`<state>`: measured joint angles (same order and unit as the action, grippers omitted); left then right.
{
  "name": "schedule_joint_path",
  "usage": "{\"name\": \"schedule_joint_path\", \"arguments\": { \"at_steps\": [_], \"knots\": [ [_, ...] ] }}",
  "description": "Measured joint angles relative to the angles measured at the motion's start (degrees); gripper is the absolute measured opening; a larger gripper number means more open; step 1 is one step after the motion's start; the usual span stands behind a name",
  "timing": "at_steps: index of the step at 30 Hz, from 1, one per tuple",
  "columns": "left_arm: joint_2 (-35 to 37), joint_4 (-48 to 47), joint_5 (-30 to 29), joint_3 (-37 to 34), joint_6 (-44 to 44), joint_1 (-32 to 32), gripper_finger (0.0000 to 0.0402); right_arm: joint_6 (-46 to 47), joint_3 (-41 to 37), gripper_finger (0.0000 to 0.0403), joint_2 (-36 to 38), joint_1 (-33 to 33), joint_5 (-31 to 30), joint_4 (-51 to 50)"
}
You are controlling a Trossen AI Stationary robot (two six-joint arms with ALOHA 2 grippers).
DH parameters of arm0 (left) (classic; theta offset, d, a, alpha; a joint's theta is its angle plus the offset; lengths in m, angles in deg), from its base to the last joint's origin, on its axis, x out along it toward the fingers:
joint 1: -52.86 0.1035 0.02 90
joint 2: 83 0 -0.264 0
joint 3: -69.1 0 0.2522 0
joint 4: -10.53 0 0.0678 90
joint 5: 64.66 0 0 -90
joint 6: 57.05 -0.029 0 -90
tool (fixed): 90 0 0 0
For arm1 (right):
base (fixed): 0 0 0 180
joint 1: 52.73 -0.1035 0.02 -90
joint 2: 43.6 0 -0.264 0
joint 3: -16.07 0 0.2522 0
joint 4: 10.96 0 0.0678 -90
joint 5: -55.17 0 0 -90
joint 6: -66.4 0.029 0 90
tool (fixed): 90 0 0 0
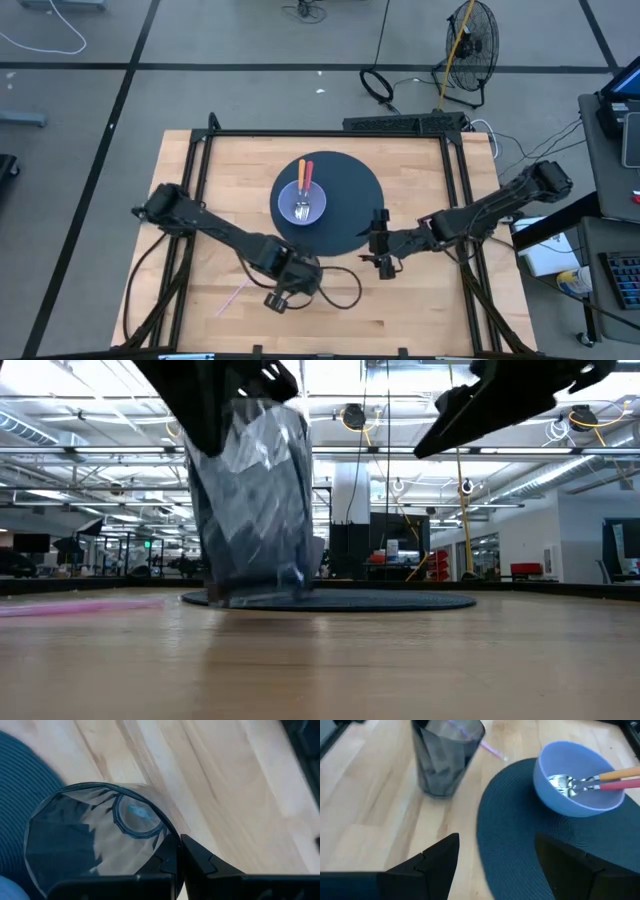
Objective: Pick & Place Utensil
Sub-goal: Put the blue cup on the mat to the right side of the purple bowl
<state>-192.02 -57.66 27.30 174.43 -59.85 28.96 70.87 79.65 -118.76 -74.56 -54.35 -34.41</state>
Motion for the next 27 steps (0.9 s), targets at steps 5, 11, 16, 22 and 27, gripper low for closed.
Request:
{"name": "schedule_joint_path", "arguments": {
  "at_steps": [5, 11, 16, 22, 27],
  "knots": [
    [-3.0, -3.6, -0.4, 3.2, -1.3, 0.0, 0.001, 0.9, 0.0, 0.0254, 0.2, -1.8, 0.0, -0.6],
    [-3.1, -3.9, -2.3, 3.4, -1.2, 0.0, 0.0016, 0.9, 0.0, 0.0254, 0.2, -2.9, -0.1, -0.5],
    [-3.0, -3.9, -2.4, 3.4, -1.1, -0.2, 0.0018, 0.9, 0.0, 0.0254, 0.2, -3.0, -1.7, -0.5],
    [-3.0, -3.5, -2.4, 3.4, -0.9, -0.6, 0.002, 1.4, 0.0, 0.0254, 0.2, -3.0, -1.7, -0.4],
    [-3.0, -1.8, -2.4, 3.4, -1.3, -1.2, 0.0021, 1.5, 0.0, 0.0254, 0.2, -3.0, -1.7, -0.5]
  ]
}}
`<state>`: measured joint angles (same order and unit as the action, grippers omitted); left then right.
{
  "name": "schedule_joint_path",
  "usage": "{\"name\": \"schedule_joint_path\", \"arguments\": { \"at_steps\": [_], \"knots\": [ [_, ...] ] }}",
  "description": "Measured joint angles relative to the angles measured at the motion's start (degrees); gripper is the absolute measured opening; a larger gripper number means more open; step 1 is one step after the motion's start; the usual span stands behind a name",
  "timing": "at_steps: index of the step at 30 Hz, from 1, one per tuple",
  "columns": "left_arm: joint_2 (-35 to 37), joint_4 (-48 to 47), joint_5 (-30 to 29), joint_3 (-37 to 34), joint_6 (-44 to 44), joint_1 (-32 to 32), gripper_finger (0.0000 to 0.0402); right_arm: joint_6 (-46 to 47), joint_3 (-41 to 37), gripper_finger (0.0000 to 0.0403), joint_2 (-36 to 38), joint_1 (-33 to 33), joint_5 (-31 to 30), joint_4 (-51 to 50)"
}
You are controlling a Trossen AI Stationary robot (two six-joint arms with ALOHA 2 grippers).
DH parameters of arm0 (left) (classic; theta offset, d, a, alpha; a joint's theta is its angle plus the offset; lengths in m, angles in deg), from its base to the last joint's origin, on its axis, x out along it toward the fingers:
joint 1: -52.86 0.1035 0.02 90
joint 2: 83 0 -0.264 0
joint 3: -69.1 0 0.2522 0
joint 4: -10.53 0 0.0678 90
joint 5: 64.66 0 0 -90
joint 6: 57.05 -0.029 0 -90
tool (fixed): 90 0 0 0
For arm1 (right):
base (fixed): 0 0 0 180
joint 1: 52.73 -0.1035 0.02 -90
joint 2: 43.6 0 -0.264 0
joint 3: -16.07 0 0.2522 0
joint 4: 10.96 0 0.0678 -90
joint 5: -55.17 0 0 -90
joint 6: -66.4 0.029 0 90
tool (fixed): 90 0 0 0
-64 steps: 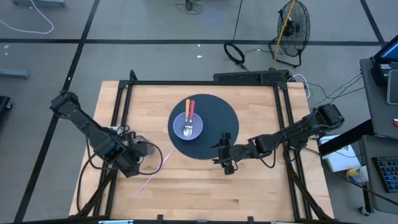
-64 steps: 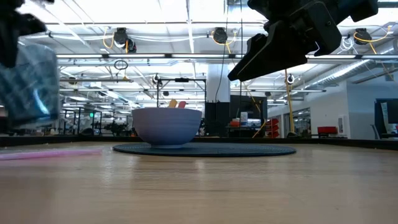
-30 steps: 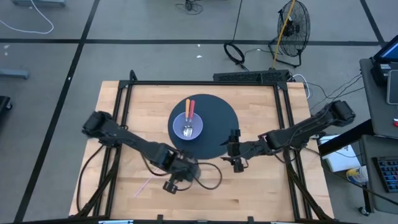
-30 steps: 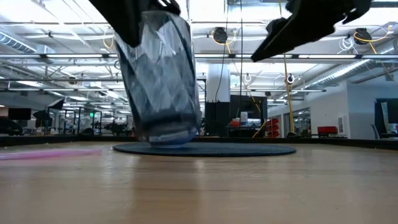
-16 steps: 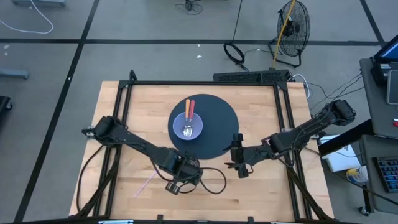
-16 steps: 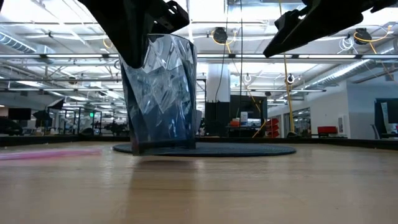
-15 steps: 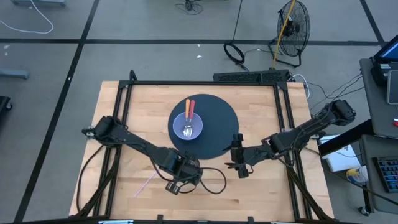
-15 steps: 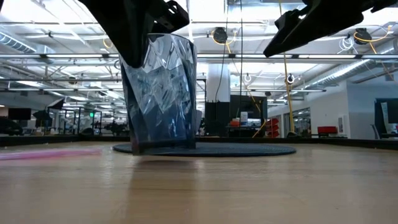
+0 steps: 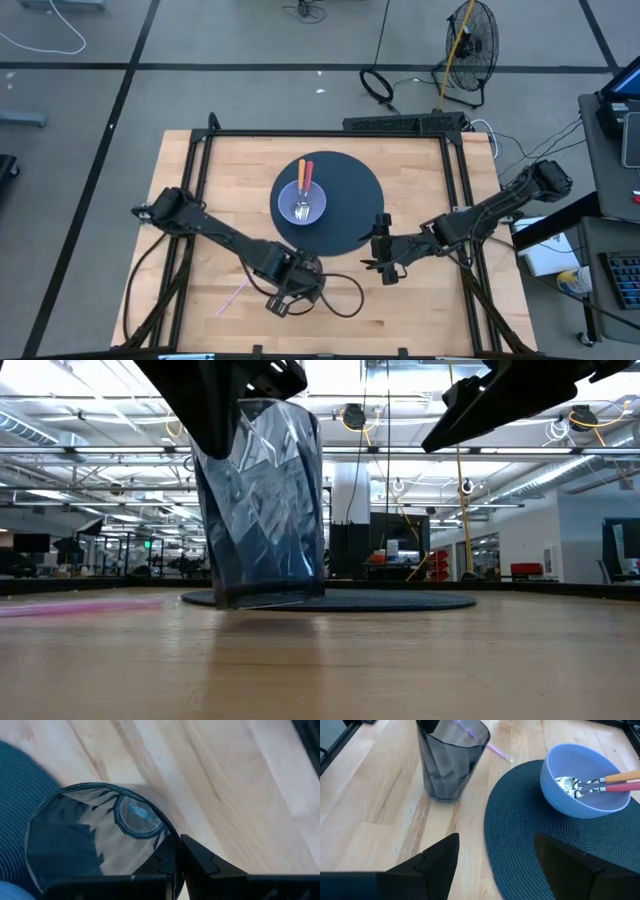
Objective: Pick & Place Utensil
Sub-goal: Put the blue cup on the mat to the right side of the purple bowl
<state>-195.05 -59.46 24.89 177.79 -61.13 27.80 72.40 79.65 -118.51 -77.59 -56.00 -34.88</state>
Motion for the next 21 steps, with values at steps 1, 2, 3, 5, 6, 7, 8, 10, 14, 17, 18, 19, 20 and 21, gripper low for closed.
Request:
{"name": "schedule_joint_path", "arguments": {
  "at_steps": [1, 2, 3, 5, 6, 7, 8, 10, 14, 17, 18, 19, 20, 21],
  "knots": [
    [0.0, 0.2, 0.0, 0.0, -0.1, -0.1, 0.0021, 0.0, 0.0, 0.0254, 0.0, 0.0, 0.0, 0.0],
    [0.0, 0.2, -0.1, 0.0, -0.1, -0.2, 0.0021, 0.0, 0.0, 0.0254, 0.0, 0.0, 0.0, 0.0],
    [0.0, 0.1, -0.1, 0.0, -0.1, -0.2, 0.0021, 0.0, 0.0, 0.0254, 0.0, 0.0, 0.0, 0.0],
    [0.0, 0.1, -0.3, 0.0, -0.1, -0.3, 0.0024, 0.0, 0.0, 0.0254, 0.0, 0.0, 0.0, 0.0],
    [0.0, 0.2, -0.6, 0.0, -0.1, -0.3, 0.0028, 0.0, 0.0, 0.0254, 0.0, 0.0, 0.0, 0.0],
    [0.0, 0.2, -1.0, 0.0, 0.0, -0.3, 0.0034, 0.0, 0.0, 0.0254, 0.0, 0.0, 0.0, 0.0],
    [0.0, 0.3, -1.5, 0.0, 0.1, -0.4, 0.0042, 0.0, 0.0, 0.0254, 0.0, 0.0, 0.0, 0.0],
    [0.0, 0.6, -2.0, 0.0, 0.3, -0.4, 0.0062, 0.3, 0.0, 0.0254, 0.0, 0.0, 0.0, 0.0],
    [0.0, 0.8, -2.2, 0.0, 1.2, -0.4, 0.0101, 0.7, 0.0, 0.0254, 0.0, 0.0, 0.0, 0.0],
    [0.0, 0.8, -2.2, 0.0, 1.2, -0.4, 0.012, 0.7, 0.0, 0.0254, 0.0, 0.0, 0.0, 0.0],
    [0.0, 0.8, -2.3, 0.0, 1.2, -0.4, 0.0124, 0.7, 0.0, 0.0254, 0.0, 0.0, 0.0, 0.0],
    [0.0, 0.8, -2.7, 0.0, 1.3, -0.4, 0.0127, 0.7, 0.0, 0.0254, 0.0, 0.0, 0.0, 0.0],
    [0.0, 0.8, -3.2, 0.0, 1.3, -0.4, 0.013, 0.7, 0.0, 0.0254, 0.0, 0.0, 0.0, 0.0],
    [0.1, 0.7, -4.0, 0.0, 1.3, -0.4, 0.0132, 0.7, 0.0, 0.0254, 0.0, 0.0, 0.0, 0.0]
  ]
}}
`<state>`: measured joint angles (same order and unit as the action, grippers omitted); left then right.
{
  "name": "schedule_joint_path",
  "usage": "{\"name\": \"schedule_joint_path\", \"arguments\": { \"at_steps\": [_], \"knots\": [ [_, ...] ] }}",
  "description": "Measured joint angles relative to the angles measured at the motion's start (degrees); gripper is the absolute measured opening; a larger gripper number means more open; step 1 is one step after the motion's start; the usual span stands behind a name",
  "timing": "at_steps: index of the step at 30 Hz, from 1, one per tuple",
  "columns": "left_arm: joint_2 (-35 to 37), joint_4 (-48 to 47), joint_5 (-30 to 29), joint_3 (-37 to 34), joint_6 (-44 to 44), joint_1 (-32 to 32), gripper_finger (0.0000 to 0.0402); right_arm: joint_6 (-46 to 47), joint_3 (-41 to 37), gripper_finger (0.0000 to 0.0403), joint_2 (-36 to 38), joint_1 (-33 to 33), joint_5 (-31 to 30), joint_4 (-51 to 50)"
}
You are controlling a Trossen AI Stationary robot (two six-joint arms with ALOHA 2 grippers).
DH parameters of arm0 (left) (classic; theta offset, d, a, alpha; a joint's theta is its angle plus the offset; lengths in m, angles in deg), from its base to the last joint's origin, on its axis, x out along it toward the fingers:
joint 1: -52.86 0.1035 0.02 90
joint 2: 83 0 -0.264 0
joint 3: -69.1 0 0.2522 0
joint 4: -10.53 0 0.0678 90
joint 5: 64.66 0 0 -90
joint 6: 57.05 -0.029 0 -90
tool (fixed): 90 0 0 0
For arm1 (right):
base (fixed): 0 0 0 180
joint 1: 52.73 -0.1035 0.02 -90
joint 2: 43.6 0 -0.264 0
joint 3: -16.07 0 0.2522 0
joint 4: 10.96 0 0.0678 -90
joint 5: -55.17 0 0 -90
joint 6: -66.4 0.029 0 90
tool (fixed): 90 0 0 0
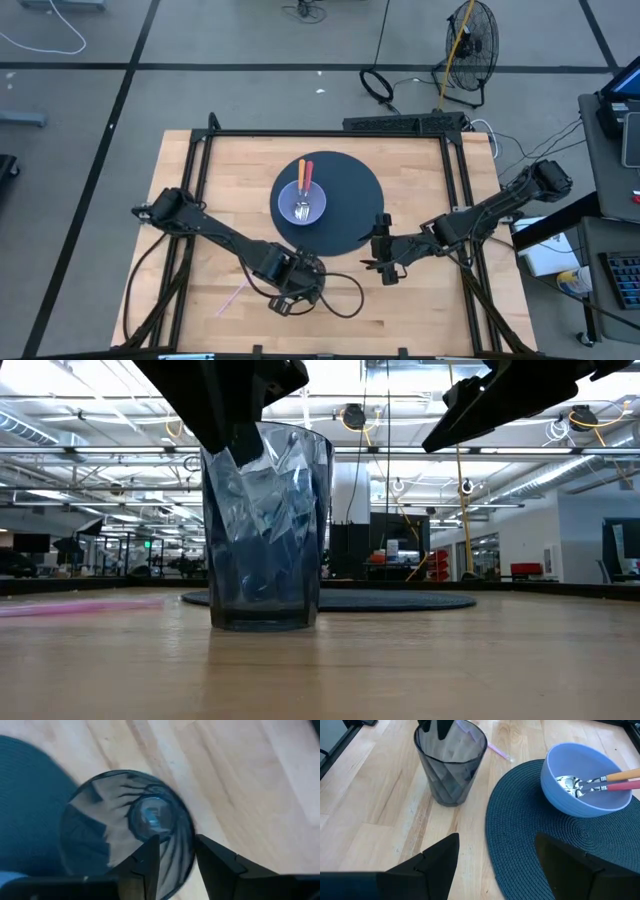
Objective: Pick & Place Utensil
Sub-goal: Put the blue cup on the mat to the right side of the purple bowl
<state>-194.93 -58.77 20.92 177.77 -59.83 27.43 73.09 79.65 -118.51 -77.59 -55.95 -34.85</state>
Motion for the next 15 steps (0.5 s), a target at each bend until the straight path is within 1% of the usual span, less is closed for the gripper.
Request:
{"name": "schedule_joint_path", "arguments": {
  "at_steps": [5, 11, 13, 15],
  "knots": [
    [1.2, -1.9, -3.4, -0.1, -0.1, 0.0, 0.0134, 0.0, 0.0, 0.0254, 0.0, 0.0, 0.1, 0.8],
    [6.2, -1.2, -3.7, -0.1, -0.1, 0.2, 0.0134, -1.9, 0.0, 0.0254, 0.0, 0.0, 0.7, 4.3],
    [8.6, -1.6, -4.5, -0.1, -0.1, -0.2, 0.0134, -3.2, 0.0, 0.0254, 0.0, 0.0, 2.8, 6.3],
    [11.0, -2.2, -7.0, -0.5, 0.8, -0.8, 0.0134, -5.8, 0.0, 0.0254, -0.9, 0.0, 6.4, 11.0]
  ]
}}
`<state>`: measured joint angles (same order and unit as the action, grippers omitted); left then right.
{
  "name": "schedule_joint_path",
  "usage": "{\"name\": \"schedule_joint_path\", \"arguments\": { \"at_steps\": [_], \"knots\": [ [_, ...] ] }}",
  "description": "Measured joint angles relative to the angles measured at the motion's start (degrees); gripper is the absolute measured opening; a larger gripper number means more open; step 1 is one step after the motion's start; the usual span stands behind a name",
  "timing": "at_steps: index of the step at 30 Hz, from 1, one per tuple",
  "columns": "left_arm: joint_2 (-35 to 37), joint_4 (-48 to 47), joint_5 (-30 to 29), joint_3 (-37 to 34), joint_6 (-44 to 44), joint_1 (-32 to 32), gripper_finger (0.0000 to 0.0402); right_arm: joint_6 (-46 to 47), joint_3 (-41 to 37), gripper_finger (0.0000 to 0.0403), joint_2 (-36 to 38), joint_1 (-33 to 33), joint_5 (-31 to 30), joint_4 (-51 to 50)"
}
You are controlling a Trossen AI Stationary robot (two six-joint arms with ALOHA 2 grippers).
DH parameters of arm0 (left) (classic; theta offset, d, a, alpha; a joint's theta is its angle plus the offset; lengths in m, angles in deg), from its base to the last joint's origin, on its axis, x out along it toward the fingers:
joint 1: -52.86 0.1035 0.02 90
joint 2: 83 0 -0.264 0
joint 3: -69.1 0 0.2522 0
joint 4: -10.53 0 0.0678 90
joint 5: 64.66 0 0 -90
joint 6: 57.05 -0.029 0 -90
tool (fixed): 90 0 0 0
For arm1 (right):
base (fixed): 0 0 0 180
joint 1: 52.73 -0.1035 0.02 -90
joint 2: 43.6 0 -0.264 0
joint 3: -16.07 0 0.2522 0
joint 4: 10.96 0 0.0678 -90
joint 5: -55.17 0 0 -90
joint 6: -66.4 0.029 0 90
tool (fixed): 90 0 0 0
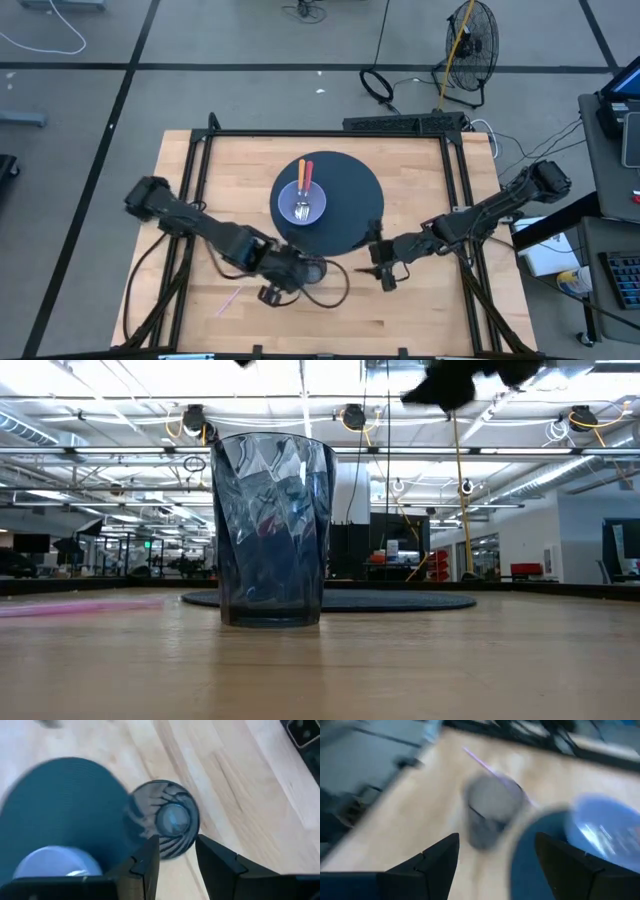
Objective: Pick & Place Utensil
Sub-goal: Put the blue cup on the mat to the right side of the purple bowl
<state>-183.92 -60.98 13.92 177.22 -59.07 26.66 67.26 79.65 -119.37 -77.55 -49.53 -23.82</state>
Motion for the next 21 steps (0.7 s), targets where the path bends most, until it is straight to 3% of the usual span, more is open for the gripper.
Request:
{"name": "schedule_joint_path", "arguments": {
  "at_steps": [5, 11, 16, 21],
  "knots": [
    [9.4, -2.6, -11.9, -5.7, 8.1, -2.0, 0.0134, -10.0, 0.0, 0.0254, -5.4, -0.9, 10.6, 14.9],
    [24.7, -1.4, -25.9, -19.4, 24.7, -5.9, 0.0134, -16.6, 1.1, 0.0254, -11.8, -0.6, 12.0, 23.6],
    [35.7, 3.1, -33.5, -32.2, 35.5, -8.8, 0.0134, -16.8, 7.7, 0.0254, -16.0, 1.6, 19.7, 21.8],
    [42.4, 12.3, -34.8, -43.6, 36.9, -9.6, 0.0134, -17.0, 20.1, 0.0254, -22.6, 3.6, 22.5, 6.3]
  ]
}}
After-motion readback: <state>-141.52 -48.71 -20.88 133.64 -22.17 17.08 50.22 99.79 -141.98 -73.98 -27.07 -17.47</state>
